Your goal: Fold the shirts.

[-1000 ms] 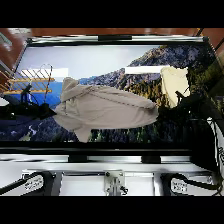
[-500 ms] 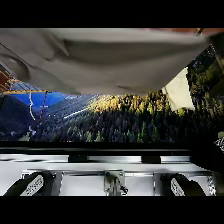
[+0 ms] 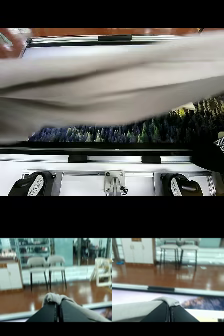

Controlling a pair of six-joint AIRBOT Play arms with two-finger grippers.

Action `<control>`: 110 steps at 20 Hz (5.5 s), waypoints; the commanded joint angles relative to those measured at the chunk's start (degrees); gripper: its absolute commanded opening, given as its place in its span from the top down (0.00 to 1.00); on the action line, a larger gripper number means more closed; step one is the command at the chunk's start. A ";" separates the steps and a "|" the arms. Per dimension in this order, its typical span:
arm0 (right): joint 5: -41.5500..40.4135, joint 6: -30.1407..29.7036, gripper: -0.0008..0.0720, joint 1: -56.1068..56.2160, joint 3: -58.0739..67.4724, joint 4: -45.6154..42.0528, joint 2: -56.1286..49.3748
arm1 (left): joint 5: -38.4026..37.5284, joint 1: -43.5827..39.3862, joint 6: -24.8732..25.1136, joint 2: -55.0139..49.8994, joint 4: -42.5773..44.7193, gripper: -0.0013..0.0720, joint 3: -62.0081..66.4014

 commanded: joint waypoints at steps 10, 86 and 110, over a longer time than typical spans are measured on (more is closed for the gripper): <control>-12.83 0.61 0.90 0.04 -22.69 -0.87 -33.22 | -8.61 -0.37 5.20 -16.83 -0.52 0.95 -43.34; -11.06 5.25 0.31 -4.00 -44.22 -0.17 -31.65 | -4.22 0.74 15.67 -33.66 1.77 0.36 -75.45; 4.15 7.52 0.26 7.08 -65.02 8.98 -36.57 | -7.98 -1.40 19.74 -34.47 1.73 0.95 -69.05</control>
